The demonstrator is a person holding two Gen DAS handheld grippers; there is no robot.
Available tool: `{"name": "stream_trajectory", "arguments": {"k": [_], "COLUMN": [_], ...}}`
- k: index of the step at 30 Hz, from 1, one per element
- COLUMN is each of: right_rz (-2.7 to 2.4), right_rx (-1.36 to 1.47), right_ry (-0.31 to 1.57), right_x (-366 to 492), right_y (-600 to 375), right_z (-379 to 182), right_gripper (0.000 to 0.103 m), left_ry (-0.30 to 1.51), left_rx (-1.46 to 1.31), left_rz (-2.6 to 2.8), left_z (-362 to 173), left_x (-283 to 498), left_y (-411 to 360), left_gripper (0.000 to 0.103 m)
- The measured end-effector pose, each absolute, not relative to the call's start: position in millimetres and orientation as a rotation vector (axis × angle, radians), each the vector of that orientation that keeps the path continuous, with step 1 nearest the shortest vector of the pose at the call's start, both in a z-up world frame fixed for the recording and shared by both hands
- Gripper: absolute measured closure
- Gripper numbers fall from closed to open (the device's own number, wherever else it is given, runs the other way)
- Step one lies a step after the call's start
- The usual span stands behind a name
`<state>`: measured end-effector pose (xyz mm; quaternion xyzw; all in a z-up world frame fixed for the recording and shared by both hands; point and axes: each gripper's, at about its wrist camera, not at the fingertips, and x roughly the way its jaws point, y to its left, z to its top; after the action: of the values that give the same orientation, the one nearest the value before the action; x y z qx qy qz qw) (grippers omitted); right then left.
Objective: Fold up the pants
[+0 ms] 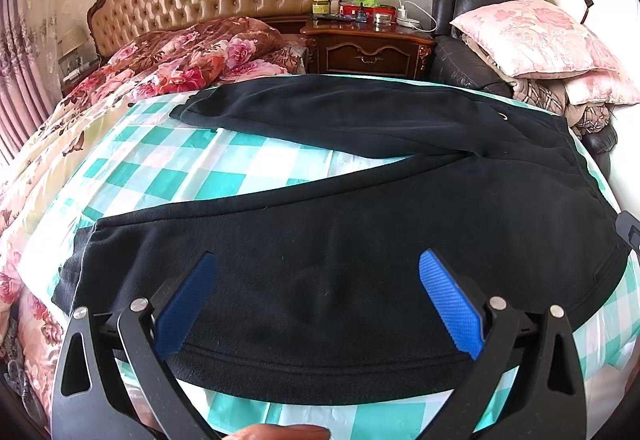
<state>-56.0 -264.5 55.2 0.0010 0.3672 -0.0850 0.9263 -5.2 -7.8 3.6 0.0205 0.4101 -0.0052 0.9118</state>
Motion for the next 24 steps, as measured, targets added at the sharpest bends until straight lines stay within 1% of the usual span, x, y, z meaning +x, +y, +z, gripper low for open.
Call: {"name": "stream_trajectory", "arguments": {"k": [24], "right_rz": [-0.192], "right_rx": [-0.003], "right_ry": [0.752], "right_x": [-54.1], "right_y": [-266.5], "right_z": [47.3], "right_gripper": [0.004], "left_ry": [0.861], "left_rx": [0.038], "left_rz": [0.011], "left_z": [-0.6], "left_x": [-4.6], "left_y": [0.8], "left_gripper": [0.002]}}
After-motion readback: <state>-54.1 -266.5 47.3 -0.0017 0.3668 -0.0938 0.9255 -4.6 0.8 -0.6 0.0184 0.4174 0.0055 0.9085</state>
